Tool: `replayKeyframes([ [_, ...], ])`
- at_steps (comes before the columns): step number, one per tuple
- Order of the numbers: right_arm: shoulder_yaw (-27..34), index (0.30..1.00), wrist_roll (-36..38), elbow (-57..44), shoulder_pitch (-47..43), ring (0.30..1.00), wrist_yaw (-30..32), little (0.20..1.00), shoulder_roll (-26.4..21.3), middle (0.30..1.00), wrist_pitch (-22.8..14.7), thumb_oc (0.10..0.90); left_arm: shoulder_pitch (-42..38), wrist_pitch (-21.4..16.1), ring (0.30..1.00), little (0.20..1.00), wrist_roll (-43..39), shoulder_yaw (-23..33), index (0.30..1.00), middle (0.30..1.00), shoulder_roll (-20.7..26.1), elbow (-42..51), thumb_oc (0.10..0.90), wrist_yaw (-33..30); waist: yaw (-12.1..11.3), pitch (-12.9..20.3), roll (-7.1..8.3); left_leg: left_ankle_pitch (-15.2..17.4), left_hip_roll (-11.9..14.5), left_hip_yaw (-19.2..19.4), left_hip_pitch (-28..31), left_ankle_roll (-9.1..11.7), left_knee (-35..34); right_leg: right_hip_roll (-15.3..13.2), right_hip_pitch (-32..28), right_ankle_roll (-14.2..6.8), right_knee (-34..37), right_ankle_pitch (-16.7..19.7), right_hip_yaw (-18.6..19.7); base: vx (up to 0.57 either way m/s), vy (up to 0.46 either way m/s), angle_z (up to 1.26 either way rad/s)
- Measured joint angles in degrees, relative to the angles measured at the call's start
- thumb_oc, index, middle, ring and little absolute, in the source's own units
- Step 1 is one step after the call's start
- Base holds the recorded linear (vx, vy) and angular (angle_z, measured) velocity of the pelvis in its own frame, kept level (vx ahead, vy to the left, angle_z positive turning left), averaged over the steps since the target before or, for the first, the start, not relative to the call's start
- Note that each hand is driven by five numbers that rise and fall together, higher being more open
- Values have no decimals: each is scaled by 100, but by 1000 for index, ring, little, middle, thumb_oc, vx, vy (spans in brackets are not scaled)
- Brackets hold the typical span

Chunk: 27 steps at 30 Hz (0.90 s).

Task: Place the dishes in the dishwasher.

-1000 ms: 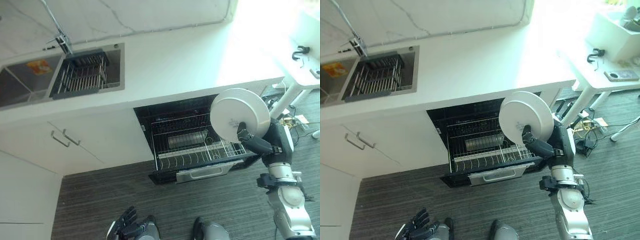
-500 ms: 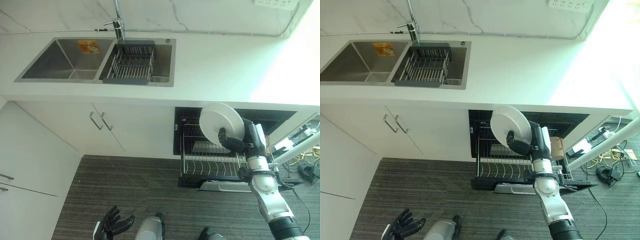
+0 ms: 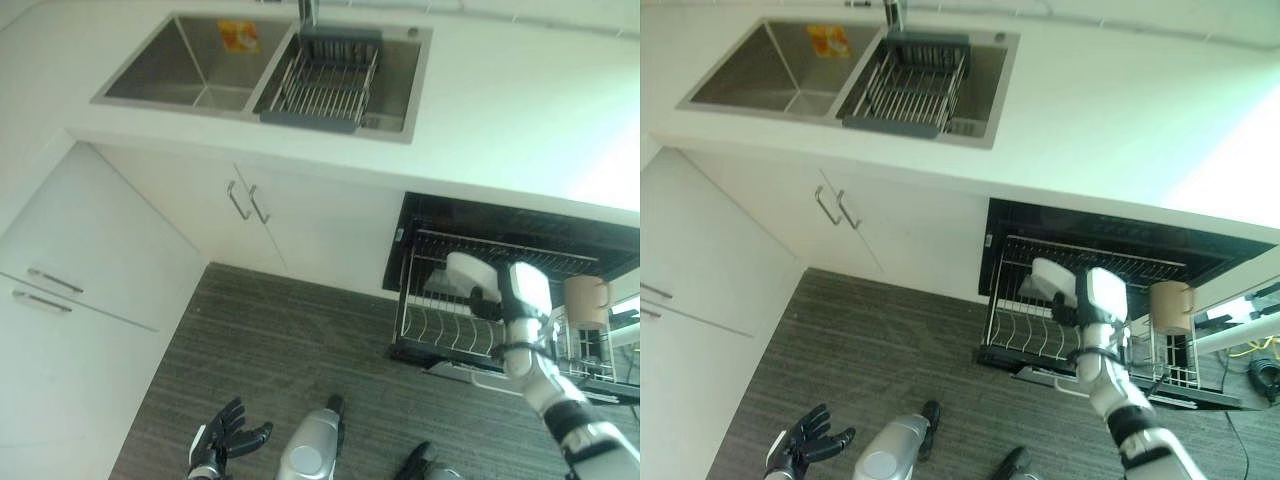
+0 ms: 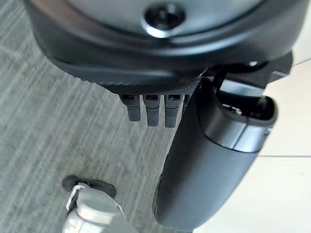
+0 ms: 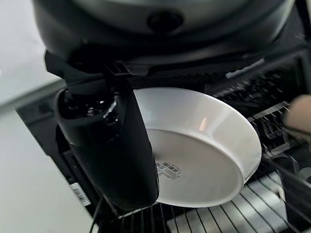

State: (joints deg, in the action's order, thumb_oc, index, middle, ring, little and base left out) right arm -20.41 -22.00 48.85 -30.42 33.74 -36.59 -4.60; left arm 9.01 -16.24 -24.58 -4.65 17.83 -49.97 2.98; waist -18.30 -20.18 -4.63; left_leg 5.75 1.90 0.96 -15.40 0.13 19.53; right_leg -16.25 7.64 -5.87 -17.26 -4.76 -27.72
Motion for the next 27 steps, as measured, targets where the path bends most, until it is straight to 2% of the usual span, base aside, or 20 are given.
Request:
replayKeyframes([
  [3,-263,300,-172,869,-875,300,-33,300,-241,300,149,400,-326,-3,900,900,-218,-213,900,900,82,1,800,66,-206,-241,-53,-120,-37,-43,-195,-9,-115,-47,232,-4,-30,-4,-26,-92,-45,8],
  [5,-452,300,-289,1202,-1113,300,-100,300,-255,300,177,400,-431,-3,900,900,-233,-215,900,900,190,14,800,149,-339,-370,16,-158,-35,-111,-268,8,-155,-33,286,0,-43,0,-109,-110,-93,13],
  [7,-1031,300,-502,1627,-1527,300,-201,300,-270,300,196,400,-523,-7,900,900,-398,-241,900,900,354,50,800,266,-410,-542,167,-176,18,-159,-342,36,-187,54,328,7,27,3,-152,-45,-76,6],
  [8,-1030,300,-501,1611,-1597,300,-346,300,-274,300,240,400,-520,-6,900,900,-449,-241,900,900,370,49,800,267,-433,-576,226,-176,19,-172,-340,36,-193,60,312,7,42,2,-162,-22,-77,9],
  [9,-1030,333,-494,1612,-1687,333,-499,333,-288,333,273,422,-520,0,900,900,-449,-241,900,900,378,77,800,271,-434,-600,269,-176,18,-180,-344,36,-198,65,301,7,58,2,-174,-12,-96,5],
  [10,-1033,900,-484,1608,-1737,900,-804,900,-330,900,312,800,-515,22,900,900,-449,-239,900,900,399,194,800,271,-444,-624,311,-176,18,-188,-345,37,-199,71,291,6,78,3,-180,3,-81,7],
  [13,-1035,900,-421,1482,-1721,900,-1658,900,-428,900,365,800,-555,132,900,900,-451,-237,900,900,495,569,800,284,-491,-627,444,-178,24,-263,-319,44,-197,104,188,9,142,10,-265,15,-93,9],
  [15,-1050,900,-28,1482,-1690,900,-2418,900,-413,900,250,800,-581,227,900,900,-451,-195,900,900,666,784,800,365,-572,-621,541,-185,43,-271,-312,57,-196,129,172,17,143,16,-266,20,-86,3],
  [20,-1038,900,638,1426,-1381,900,-3374,900,-364,900,53,800,-572,431,900,900,-448,-129,900,900,830,764,800,406,-559,-600,606,-204,94,-268,-257,87,-195,204,97,32,224,69,-259,-4,-68,-3],
  [23,-815,900,1360,1448,-1206,900,-4126,900,-283,900,405,800,-555,526,900,900,-440,-128,900,900,830,773,800,419,-535,-562,667,-214,105,-247,-239,101,-196,211,92,56,227,96,-239,-12,-46,-5],
  [27,-777,900,1670,1514,-994,900,-4717,900,-271,900,606,800,-556,614,900,900,-431,-105,900,900,843,780,800,415,-525,-433,850,-216,133,-188,-180,103,-196,229,66,71,249,122,-193,-17,-50,-8],
])
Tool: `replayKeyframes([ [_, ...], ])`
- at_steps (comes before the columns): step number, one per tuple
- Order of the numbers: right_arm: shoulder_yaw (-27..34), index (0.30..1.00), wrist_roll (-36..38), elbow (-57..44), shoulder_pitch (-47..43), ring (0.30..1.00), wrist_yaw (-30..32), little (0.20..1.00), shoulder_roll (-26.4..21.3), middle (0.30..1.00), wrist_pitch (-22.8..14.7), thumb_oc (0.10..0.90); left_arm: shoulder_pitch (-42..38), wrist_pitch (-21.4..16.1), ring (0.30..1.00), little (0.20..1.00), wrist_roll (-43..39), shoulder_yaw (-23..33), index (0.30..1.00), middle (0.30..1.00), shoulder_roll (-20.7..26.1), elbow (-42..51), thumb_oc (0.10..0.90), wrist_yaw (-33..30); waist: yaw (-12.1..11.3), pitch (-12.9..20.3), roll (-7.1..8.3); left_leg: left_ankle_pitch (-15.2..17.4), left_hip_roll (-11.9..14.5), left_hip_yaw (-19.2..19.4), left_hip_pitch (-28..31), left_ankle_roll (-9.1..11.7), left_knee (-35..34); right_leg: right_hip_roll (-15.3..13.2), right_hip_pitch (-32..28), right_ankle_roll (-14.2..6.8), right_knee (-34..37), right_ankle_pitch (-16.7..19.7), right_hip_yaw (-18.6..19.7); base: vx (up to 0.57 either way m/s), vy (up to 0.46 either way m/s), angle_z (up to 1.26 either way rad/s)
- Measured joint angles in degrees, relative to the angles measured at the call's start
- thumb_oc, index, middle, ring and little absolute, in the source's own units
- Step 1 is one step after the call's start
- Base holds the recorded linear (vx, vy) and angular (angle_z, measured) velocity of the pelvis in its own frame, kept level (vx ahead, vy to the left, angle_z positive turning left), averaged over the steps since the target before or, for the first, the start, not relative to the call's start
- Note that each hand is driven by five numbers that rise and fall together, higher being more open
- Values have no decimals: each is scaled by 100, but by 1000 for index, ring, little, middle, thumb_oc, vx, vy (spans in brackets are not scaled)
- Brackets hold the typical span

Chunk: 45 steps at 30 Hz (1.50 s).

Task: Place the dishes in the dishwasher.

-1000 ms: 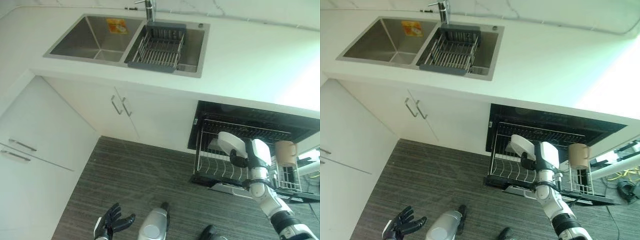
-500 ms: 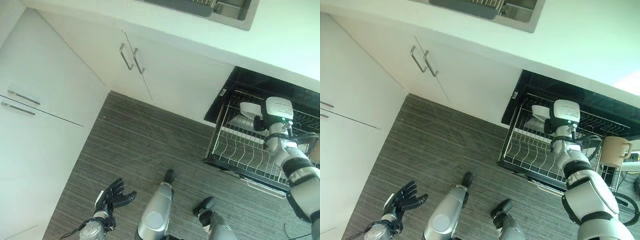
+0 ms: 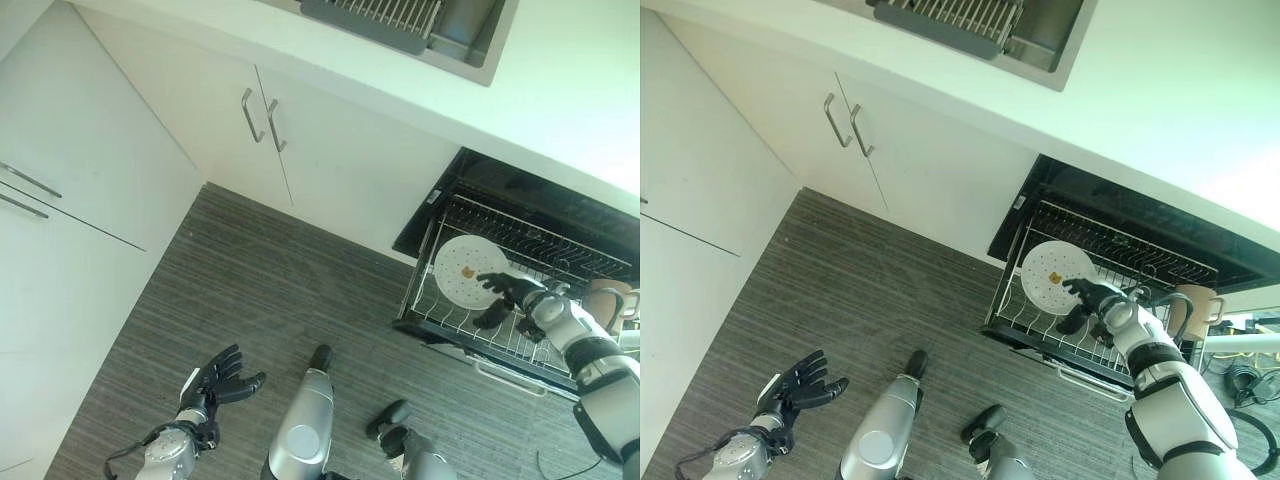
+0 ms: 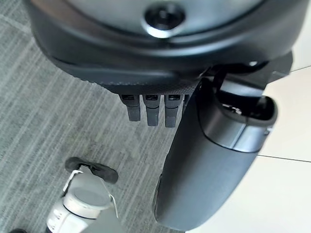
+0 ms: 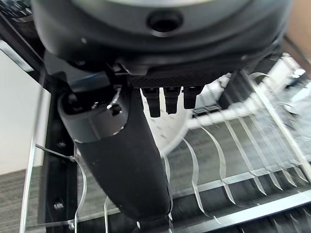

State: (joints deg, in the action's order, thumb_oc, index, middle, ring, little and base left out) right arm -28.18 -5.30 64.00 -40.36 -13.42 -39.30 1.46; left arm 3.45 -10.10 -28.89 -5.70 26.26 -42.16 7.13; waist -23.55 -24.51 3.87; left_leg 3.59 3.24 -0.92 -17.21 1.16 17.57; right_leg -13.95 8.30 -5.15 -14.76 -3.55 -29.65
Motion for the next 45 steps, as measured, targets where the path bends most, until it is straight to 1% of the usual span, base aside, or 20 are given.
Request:
replayKeyframes([
  [6,236,900,213,-112,22,900,-154,900,40,900,91,800,63,111,900,900,54,96,900,900,-1,-17,800,-1,118,161,78,-4,62,77,83,13,6,91,-97,22,143,92,85,-23,-1,-7],
  [9,609,900,569,-717,224,900,-91,900,31,900,183,800,239,128,900,900,65,221,900,900,-8,-54,800,-12,259,276,154,-3,69,149,118,11,3,101,-108,17,180,154,163,-44,31,-12],
  [11,1030,900,904,-1601,675,900,3,900,-14,900,200,800,358,134,900,900,105,324,900,900,-30,-120,800,-25,385,330,215,7,81,230,140,0,29,132,-94,25,185,200,228,-95,48,-12],
  [12,1506,900,1180,-2554,1206,900,127,900,-75,900,211,800,411,134,900,900,106,438,900,900,-78,-124,800,-22,455,340,227,14,81,223,138,-9,42,115,-106,24,182,199,222,-12,7,-5],
  [14,2067,900,1675,-3675,2295,900,379,900,-74,900,166,800,533,98,900,900,104,755,900,900,-258,-307,800,-65,734,421,300,75,99,274,201,-21,136,143,-164,24,172,200,276,4,11,-11],
  [15,2537,900,1802,-4006,2798,900,422,900,75,900,185,800,569,83,900,900,105,876,900,900,-372,-385,800,-72,789,436,314,110,115,333,271,-28,145,143,-202,23,172,197,342,27,18,-48],
  [16,3344,900,2367,-4299,3380,900,675,900,654,900,217,800,811,-56,900,900,106,1054,900,900,-581,-573,800,-176,1031,570,388,234,181,506,383,-23,185,153,-223,22,177,197,545,28,15,-49],
  [17,3482,900,2516,-4307,3492,900,722,900,772,900,241,800,851,-92,900,900,108,1053,900,900,-612,-671,800,-176,1113,606,393,252,192,534,403,-24,203,159,-234,22,175,197,571,28,33,-73],
  [18,4087,900,3311,-4347,4004,900,1077,900,1305,900,431,800,980,-146,900,900,117,1069,900,900,-867,-1113,800,-197,1525,878,366,403,242,672,504,-34,219,173,-277,24,198,162,726,6,38,-53],
  [19,4182,900,3574,-4347,4156,900,1176,900,1410,900,448,800,1014,-167,900,900,118,1069,900,900,-957,-1156,800,-198,1652,934,327,428,266,731,547,-27,219,198,-267,14,231,155,822,-7,45,-56],
  [21,4685,900,3851,-4840,4649,900,1347,900,2142,900,396,800,1016,-240,900,900,127,1135,900,900,-1200,-1176,800,-241,1889,1031,184,428,327,877,597,-42,222,237,-222,40,240,174,945,-9,41,-43],
  [25,4267,900,4447,-5226,5247,900,1558,900,2741,900,169,800,1015,-435,900,900,229,1096,900,900,-1632,-1139,800,-293,2341,1253,-307,441,395,1113,700,-24,221,257,-58,60,136,165,1166,16,57,-34],
  [26,4094,855,4640,-5280,5353,855,1601,855,2927,855,9,770,1062,-441,900,900,230,1065,900,900,-1717,-1129,800,-303,2361,1317,-424,451,413,1195,746,-4,203,259,-13,78,72,134,1244,46,50,-40],
  [27,3896,604,4750,-5280,5413,604,1652,604,2994,604,-57,602,1083,-467,900,900,227,998,900,900,-1775,-1125,800,-310,2405,1370,-502,472,429,1273,742,-7,196,264,47,81,14,112,1333,47,39,-37],
  [28,3751,385,4842,-5275,5463,385,1706,385,3004,385,-78,456,1091,-516,900,900,227,975,900,900,-1835,-1118,800,-319,2462,1412,-576,479,438,1316,753,-10,195,263,90,81,-21,96,1368,43,29,-23],
  [29,3673,300,4887,-5276,5523,300,1769,300,3064,300,-168,400,1110,-541,900,900,224,920,900,900,-1868,-1076,800,-348,2506,1429,-603,460,440,1344,784,20,192,260,114,91,-76,66,1393,43,13,-15],
  [34,3714,300,5614,-4938,5782,300,1948,300,3188,300,-240,400,1335,-548,900,900,212,865,900,900,-1872,-1016,800,-464,2511,1428,-520,465,482,1458,940,53,47,294,146,130,-249,-55,1508,39,-13,-12],
  [39,3312,300,6692,-3475,5313,300,1886,300,3163,300,220,400,1356,-600,900,900,205,788,900,900,-1837,-1237,800,-558,2422,1461,-461,419,517,1435,983,95,-7,321,161,180,-381,-151,1492,47,-22,2],
  [42,2929,300,7224,-2862,4753,300,1926,300,3215,300,280,400,1242,-626,900,900,206,561,900,900,-1813,-1255,800,-568,2114,1466,-601,390,486,1329,1035,115,-42,295,71,183,-410,-187,1421,103,5,16],
  [45,3103,300,7742,-2055,3658,300,2137,300,3155,300,-23,400,1090,-618,900,900,206,415,900,900,-1775,-1475,800,-564,1808,1485,-748,357,373,1127,1038,133,-65,159,-77,161,-440,-241,1178,94,64,45],
])
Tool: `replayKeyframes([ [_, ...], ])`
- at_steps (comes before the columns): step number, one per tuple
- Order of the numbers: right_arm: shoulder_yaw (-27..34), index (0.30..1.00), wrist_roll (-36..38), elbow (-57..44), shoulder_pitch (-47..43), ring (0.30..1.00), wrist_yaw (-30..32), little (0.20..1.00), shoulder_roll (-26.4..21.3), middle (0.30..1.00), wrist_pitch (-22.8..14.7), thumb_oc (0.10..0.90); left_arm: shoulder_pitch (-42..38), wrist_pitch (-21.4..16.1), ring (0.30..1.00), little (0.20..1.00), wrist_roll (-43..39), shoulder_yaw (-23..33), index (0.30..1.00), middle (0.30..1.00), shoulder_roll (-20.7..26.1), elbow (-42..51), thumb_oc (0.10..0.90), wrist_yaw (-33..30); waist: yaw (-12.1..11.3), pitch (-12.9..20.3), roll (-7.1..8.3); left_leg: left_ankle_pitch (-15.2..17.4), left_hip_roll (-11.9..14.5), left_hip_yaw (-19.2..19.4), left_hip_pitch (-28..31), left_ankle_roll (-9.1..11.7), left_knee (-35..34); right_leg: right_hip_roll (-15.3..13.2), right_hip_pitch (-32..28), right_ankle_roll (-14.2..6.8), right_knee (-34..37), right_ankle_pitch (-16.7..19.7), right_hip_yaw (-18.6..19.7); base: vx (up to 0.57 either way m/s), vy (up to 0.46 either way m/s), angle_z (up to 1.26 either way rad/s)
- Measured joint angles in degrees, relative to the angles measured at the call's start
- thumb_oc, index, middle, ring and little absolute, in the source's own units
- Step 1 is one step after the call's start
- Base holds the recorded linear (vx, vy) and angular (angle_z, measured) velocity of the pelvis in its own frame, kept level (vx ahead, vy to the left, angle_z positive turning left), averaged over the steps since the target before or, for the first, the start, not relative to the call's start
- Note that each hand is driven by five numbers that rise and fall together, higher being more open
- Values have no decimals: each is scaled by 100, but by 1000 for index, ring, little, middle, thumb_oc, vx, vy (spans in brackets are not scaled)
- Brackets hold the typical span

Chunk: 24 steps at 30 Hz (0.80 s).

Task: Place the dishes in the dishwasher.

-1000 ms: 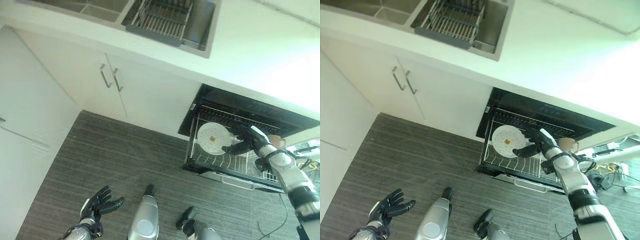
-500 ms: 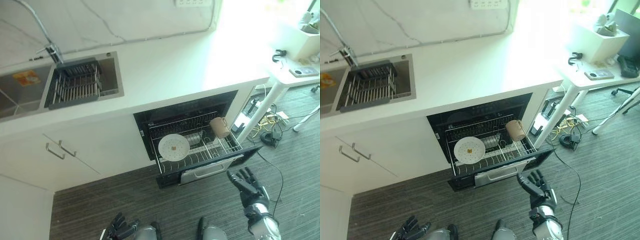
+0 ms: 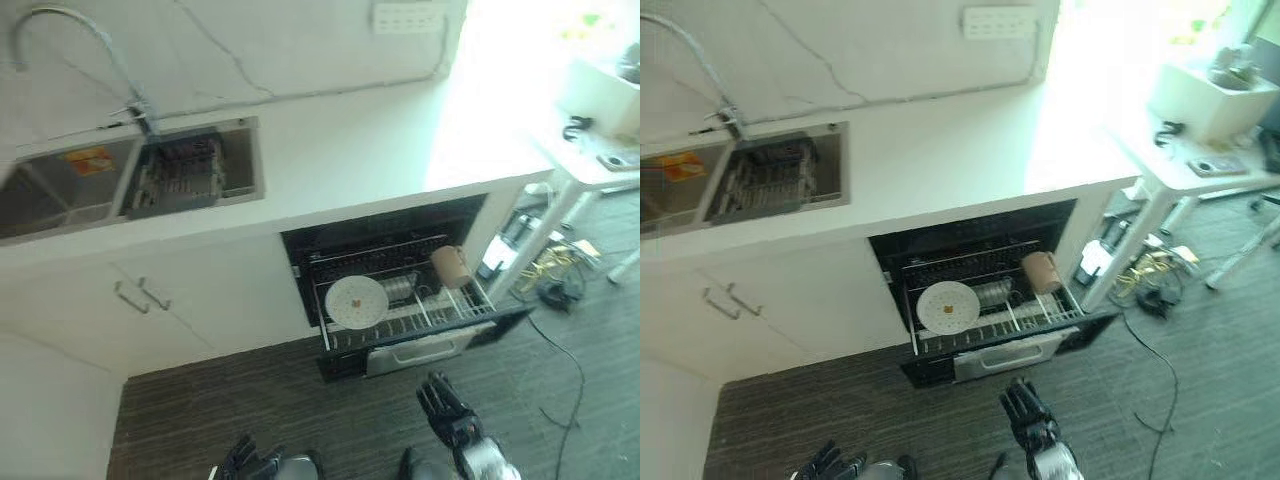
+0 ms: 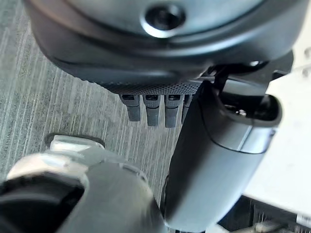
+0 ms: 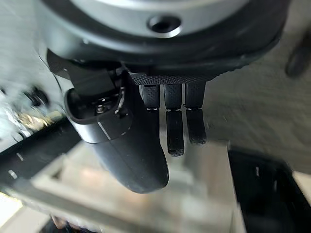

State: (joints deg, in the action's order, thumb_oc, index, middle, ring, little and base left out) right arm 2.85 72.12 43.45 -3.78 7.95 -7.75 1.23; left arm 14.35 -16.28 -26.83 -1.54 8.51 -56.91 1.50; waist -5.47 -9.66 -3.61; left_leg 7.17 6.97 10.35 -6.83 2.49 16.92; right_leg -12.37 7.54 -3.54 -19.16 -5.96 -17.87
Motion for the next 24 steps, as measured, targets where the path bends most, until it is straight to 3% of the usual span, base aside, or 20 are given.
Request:
replayKeyframes([
  [3,350,300,368,228,-235,300,270,300,-141,300,-327,400,60,6,900,900,-14,-45,900,900,38,-257,800,-27,-279,21,-138,-11,-156,-171,-18,-50,-24,-167,-92,-78,-42,-53,-164,94,86,41],
  [7,704,300,527,318,-325,300,430,300,-282,300,-612,400,275,13,900,900,-67,-48,900,900,34,-680,800,-89,-435,24,-281,16,-439,-388,-2,-187,-19,-453,-315,-143,-52,-83,-443,109,135,41],
  [13,1177,300,736,928,-790,300,714,300,-680,300,-995,400,286,-1,900,900,-106,-45,900,900,28,-810,800,41,-805,-30,-364,0,-860,-760,-9,-322,-11,-801,-721,-309,140,-40,-924,123,126,40],
  [19,1382,300,733,1492,-1420,300,965,300,-1120,300,-1192,400,273,8,900,900,-101,0,900,900,52,-785,800,135,-1188,-224,-389,45,-1052,-933,-29,-388,29,-921,-923,-451,275,-35,-1120,175,72,27],
  [23,1793,300,687,2294,-2178,300,1138,300,-1967,300,-1123,400,240,49,900,900,-100,5,900,900,78,-720,800,187,-1533,-455,-498,2,-1275,-1157,-177,-454,96,-1067,-1036,-567,330,38,-1472,46,123,36],
  [24,1798,300,623,2794,-2729,300,1187,300,-2587,300,-1086,400,197,29,900,900,-103,-51,900,900,125,-657,800,272,-1577,-606,-662,-78,-1362,-1314,-394,-544,167,-1169,-955,-590,316,64,-1685,-90,136,51],
])
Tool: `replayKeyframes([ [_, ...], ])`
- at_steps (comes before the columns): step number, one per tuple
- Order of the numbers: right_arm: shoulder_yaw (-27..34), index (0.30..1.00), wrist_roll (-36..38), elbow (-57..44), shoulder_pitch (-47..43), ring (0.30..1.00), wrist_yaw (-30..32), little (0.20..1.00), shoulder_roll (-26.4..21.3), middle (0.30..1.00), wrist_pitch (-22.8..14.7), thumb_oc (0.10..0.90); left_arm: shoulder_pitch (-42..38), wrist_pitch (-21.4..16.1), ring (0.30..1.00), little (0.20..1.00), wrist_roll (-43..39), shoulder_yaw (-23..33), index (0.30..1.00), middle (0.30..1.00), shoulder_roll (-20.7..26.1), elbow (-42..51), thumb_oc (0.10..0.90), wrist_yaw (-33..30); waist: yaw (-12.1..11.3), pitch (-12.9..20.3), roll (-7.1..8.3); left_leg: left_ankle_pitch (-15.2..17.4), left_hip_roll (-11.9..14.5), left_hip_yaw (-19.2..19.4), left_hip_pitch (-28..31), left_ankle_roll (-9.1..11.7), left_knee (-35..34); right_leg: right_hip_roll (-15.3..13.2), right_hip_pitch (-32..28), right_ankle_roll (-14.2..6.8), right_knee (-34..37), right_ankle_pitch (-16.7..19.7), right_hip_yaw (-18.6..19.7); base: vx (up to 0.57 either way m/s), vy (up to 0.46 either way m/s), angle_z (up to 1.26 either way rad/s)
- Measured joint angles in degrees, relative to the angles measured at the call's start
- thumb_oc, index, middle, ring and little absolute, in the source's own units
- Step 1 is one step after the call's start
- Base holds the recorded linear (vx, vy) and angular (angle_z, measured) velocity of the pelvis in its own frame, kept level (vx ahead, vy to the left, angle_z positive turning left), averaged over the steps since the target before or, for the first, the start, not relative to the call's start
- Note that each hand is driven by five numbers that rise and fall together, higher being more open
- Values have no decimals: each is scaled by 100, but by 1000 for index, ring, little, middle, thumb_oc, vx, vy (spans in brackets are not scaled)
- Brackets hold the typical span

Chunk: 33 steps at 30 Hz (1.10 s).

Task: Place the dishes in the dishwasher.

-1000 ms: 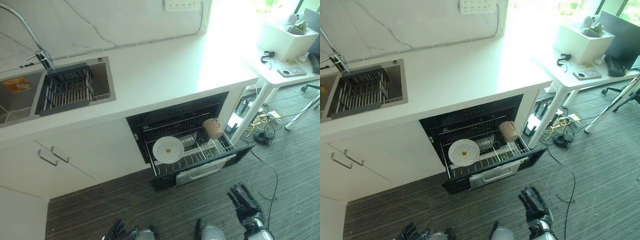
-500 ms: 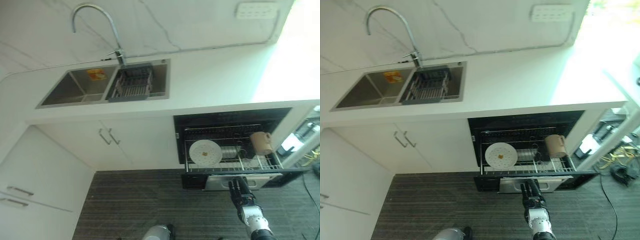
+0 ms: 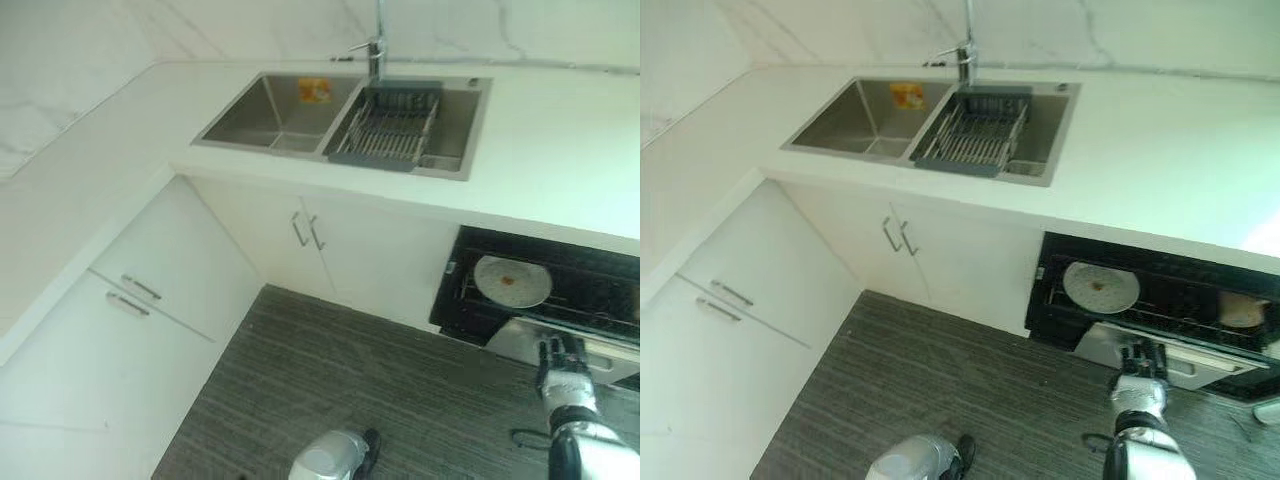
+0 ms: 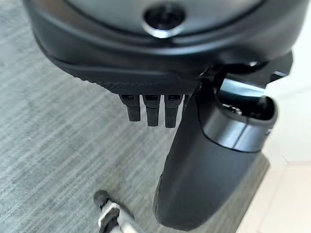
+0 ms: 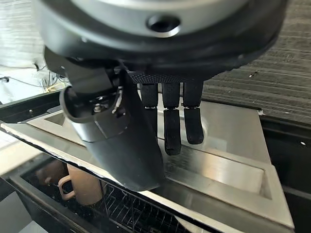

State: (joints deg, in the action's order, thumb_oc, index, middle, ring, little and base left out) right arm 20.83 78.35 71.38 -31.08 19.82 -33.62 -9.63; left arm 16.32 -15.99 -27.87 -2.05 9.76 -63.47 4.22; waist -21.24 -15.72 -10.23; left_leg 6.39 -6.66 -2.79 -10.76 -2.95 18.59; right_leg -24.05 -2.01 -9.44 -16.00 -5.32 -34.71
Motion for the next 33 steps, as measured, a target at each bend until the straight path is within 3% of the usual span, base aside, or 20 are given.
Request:
replayKeyframes([
  [2,-34,300,-94,178,-739,300,177,300,-571,300,5,400,-67,73,900,900,-57,-105,900,900,34,55,800,133,-88,-191,-203,-103,-42,-4,-328,-22,-1,-75,396,-11,-111,-5,50,-104,96,26],
  [3,-282,300,-166,168,-1337,300,189,300,-1065,300,-115,400,-207,80,900,900,-121,-246,900,900,57,82,800,201,-122,-447,-475,-343,-78,-12,-546,-81,-136,-90,663,26,-135,68,38,-102,50,8],
  [6,-639,300,-156,483,-2435,300,309,300,-1276,300,-321,400,-290,64,900,900,-139,-247,900,900,203,303,800,403,-138,-639,-617,-623,-126,-80,-692,-46,-462,-138,974,41,-203,169,35,-53,32,14],
  [9,-1111,300,-682,543,-2805,300,429,300,-1451,300,94,400,-503,78,900,900,-358,-378,900,900,324,1148,800,775,-82,-784,-416,-786,-24,-68,-938,32,-607,-87,1347,27,-300,215,66,-15,-68,-10],
  [12,-1112,300,-865,543,-2803,300,201,300,-1464,300,485,400,-611,211,900,900,-568,-450,900,900,455,1729,800,840,-80,-886,-271,-779,61,-50,-969,42,-602,-38,1408,57,-280,225,98,-6,-71,-7],
  [14,-1109,300,-1062,543,-2796,300,-26,300,-1461,300,713,400,-749,228,900,900,-575,-453,900,900,541,1798,800,909,-86,-972,-147,-803,133,-5,-995,19,-583,44,1462,131,-242,258,148,-2,-13,-17],
  [16,-1125,300,-1152,542,-2778,300,-318,300,-1423,300,854,400,-796,240,900,900,-577,-471,900,900,537,1773,800,910,-55,-971,-131,-806,173,66,-983,12,-562,138,1452,160,-143,347,228,-22,-13,-23],
  [17,-1157,429,-1441,383,-2598,429,-500,429,-1335,429,853,486,-849,239,900,900,-590,-462,900,900,543,1729,800,905,11,-979,-101,-804,210,114,-965,9,-560,195,1445,140,-82,422,278,-32,-8,-21],
  [18,-1267,900,-1912,15,-2233,900,-742,900,-1148,900,800,800,-901,244,900,900,-651,-420,900,900,568,1653,800,885,8,-986,-32,-803,243,152,-922,7,-562,241,1388,144,-17,452,293,-25,4,-25],
  [20,-1676,900,-2617,-480,-1803,900,-1216,900,-818,900,940,800,-960,246,900,900,-722,-420,900,900,623,1624,800,905,136,-984,121,-771,322,245,-793,17,-563,336,1282,176,119,507,363,-32,25,-30],
  [21,-1826,900,-2898,-1190,-1289,900,-1442,900,-632,900,920,800,-991,245,900,900,-741,-417,900,900,637,1666,800,910,209,-962,224,-708,373,278,-704,44,-559,414,1208,185,211,534,435,-41,56,-28],
  [24,-2131,900,-3611,-3320,473,900,-1889,900,512,900,427,800,-1066,254,900,900,-789,-445,900,900,844,1741,800,894,493,-863,783,-462,537,472,-635,73,-290,614,1118,245,428,605,591,-9,86,-44],
  [25,-2301,900,-3810,-3712,989,900,-2025,900,877,900,332,800,-1060,267,900,900,-790,-447,900,900,859,1742,800,919,554,-758,967,-362,572,576,-629,60,-176,662,1066,292,515,635,692,-41,132,-68],
  [26,-2542,900,-4042,-3789,1623,900,-2115,900,1324,900,217,800,-1068,262,900,900,-790,-456,900,900,839,1722,800,977,803,-612,1133,-214,599,720,-588,14,-5,712,942,298,684,716,779,-27,174,-49],
  [28,-2556,900,-4195,-3775,2408,900,-2111,900,1779,900,48,800,-1069,200,900,900,-790,-462,900,900,757,1688,800,998,1001,-422,1244,-54,598,817,-601,-96,231,730,836,274,811,861,854,24,141,-25],
  [29,-2556,900,-4197,-3775,2418,900,-2112,900,1783,900,47,800,-1069,199,900,900,-790,-462,900,900,756,1687,800,998,1005,-419,1245,-51,597,819,-602,-99,232,730,836,271,813,865,857,58,62,-39],
  [30,-2597,900,-4437,-3684,3208,900,-2133,900,1928,900,-52,800,-1042,158,900,900,-780,-415,900,900,607,1637,800,985,1205,-353,1230,106,676,947,-450,-226,261,755,659,273,932,1112,977,52,47,-57],
  [31,-2622,900,-4498,-3542,3364,900,-2136,900,1898,900,-39,800,-1024,113,900,900,-777,-391,900,900,568,1594,800,994,1227,-340,1180,212,766,1064,-409,-265,268,792,717,314,591,935,1087,14,3,-65],
  [33,-2571,900,-4698,-3400,3785,900,-2112,900,1879,900,-204,800,-1008,55,900,900,-773,-275,900,900,506,1509,800,955,1542,-180,1072,151,860,1067,-372,-226,236,1027,753,259,-364,276,1212,-54,-86,-34],
])
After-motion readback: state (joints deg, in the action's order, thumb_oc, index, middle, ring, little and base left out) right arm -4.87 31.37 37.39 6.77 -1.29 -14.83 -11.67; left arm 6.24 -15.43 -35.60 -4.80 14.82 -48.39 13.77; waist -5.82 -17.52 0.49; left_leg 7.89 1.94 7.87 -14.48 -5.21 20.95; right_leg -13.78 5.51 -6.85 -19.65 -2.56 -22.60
